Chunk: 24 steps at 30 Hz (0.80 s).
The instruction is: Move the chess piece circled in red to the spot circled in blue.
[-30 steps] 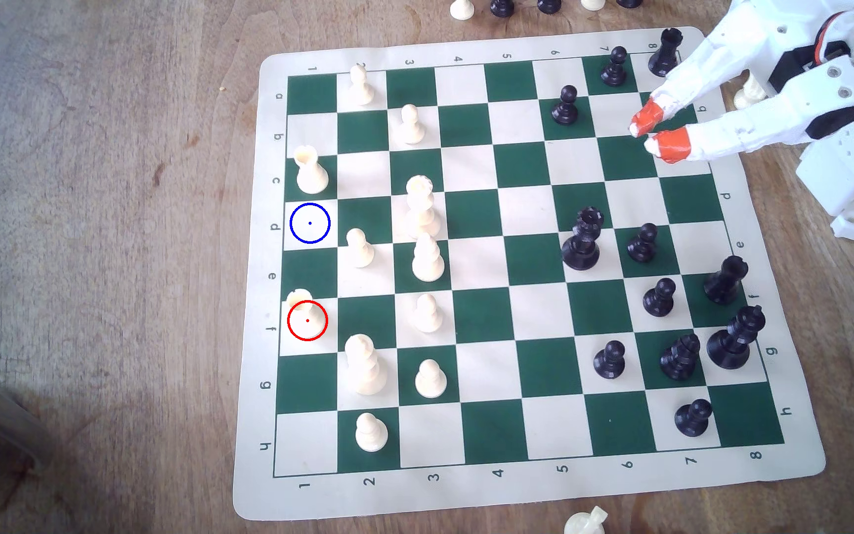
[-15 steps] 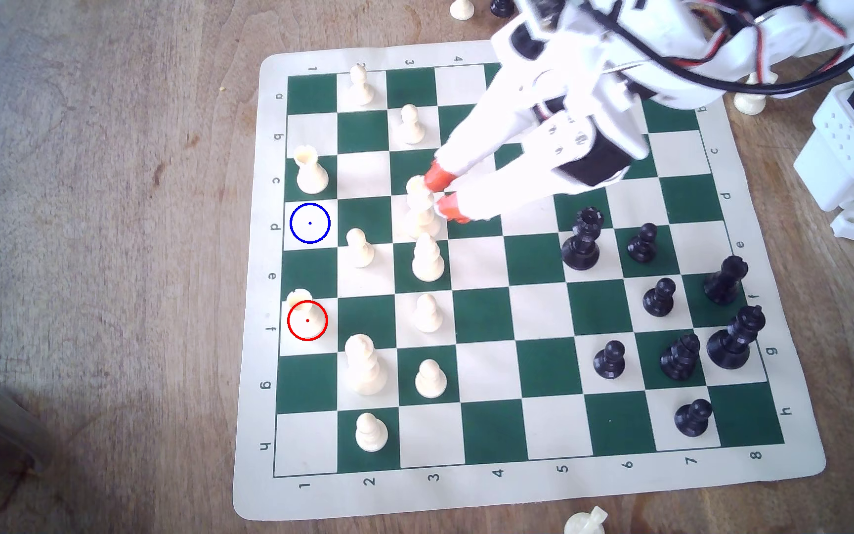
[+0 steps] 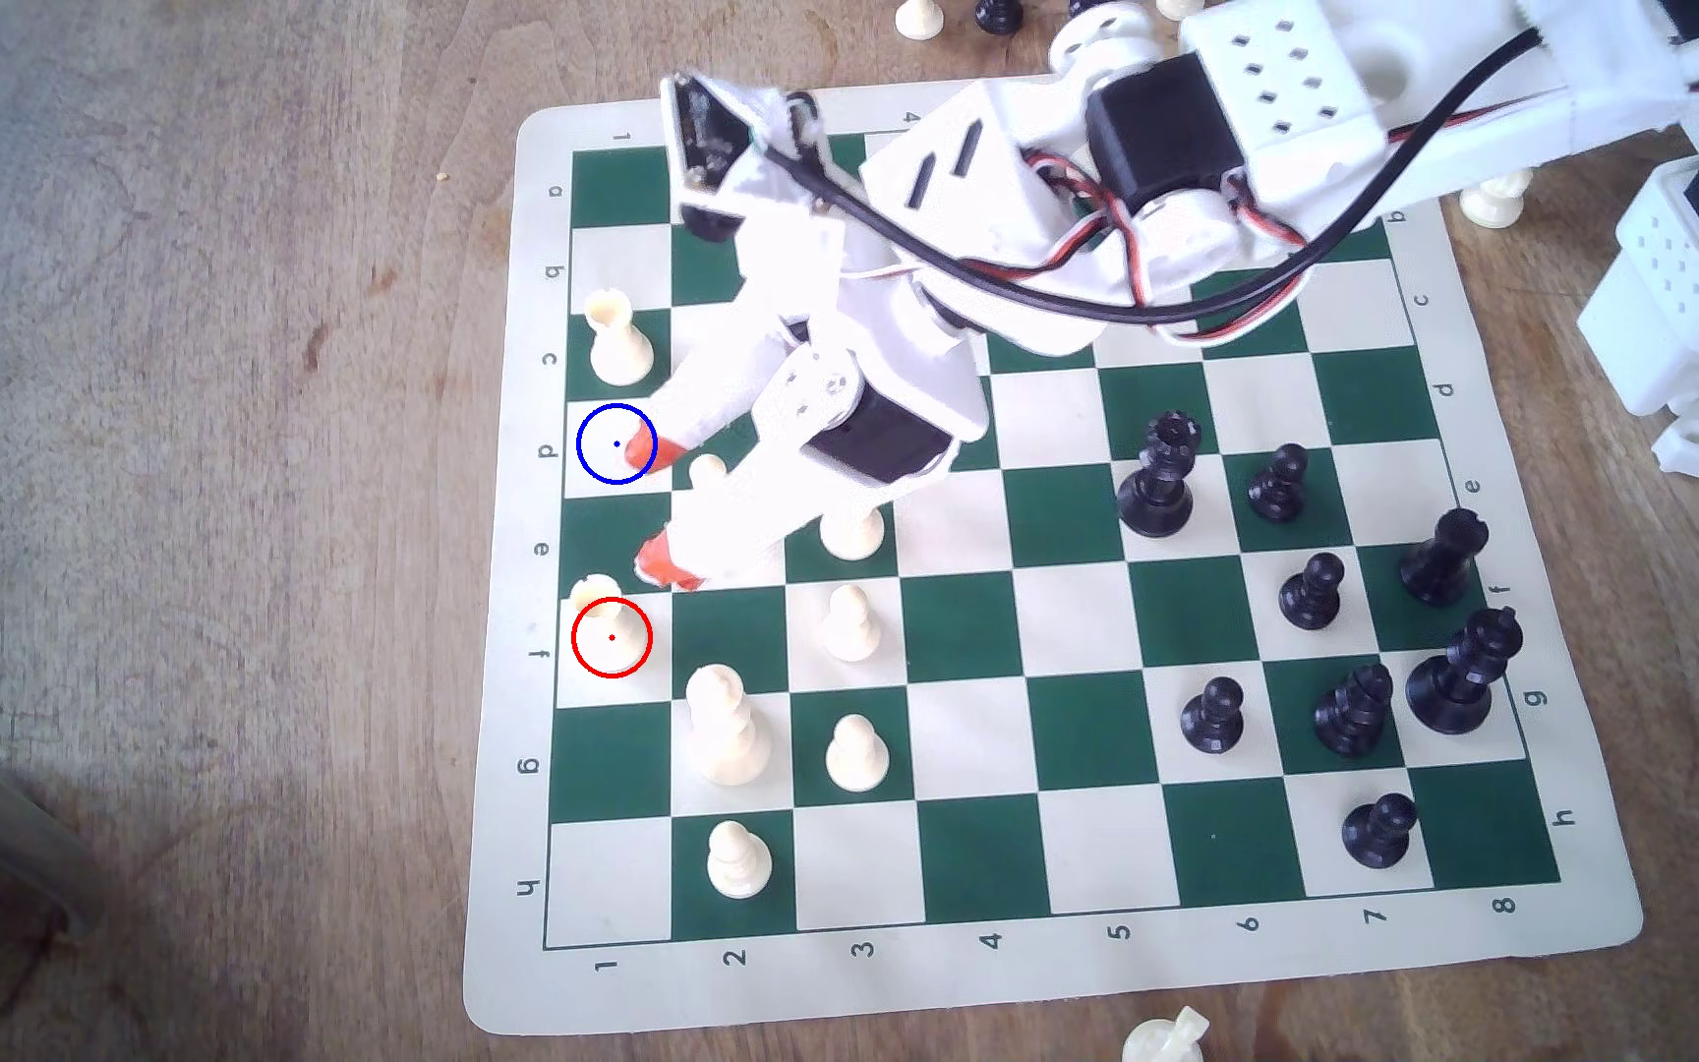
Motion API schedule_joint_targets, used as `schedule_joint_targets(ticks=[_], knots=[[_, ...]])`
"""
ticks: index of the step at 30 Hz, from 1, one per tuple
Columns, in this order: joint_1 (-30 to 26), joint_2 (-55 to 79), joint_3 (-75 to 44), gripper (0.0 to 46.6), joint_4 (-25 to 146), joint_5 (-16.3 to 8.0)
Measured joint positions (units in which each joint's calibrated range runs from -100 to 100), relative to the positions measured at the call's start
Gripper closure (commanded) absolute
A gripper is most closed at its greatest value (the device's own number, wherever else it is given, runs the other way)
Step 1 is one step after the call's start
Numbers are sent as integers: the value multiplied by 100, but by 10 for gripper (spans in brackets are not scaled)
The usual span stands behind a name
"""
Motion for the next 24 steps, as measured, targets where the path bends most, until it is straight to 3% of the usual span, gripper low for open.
schedule_joint_targets(ticks=[10,15,17,24], knots=[[15,1148,-850,276,-56,-63],[147,1592,-1247,291,-56,-73],[170,1726,-1356,321,-88,-73],[162,1902,-1464,304,-88,-73]])
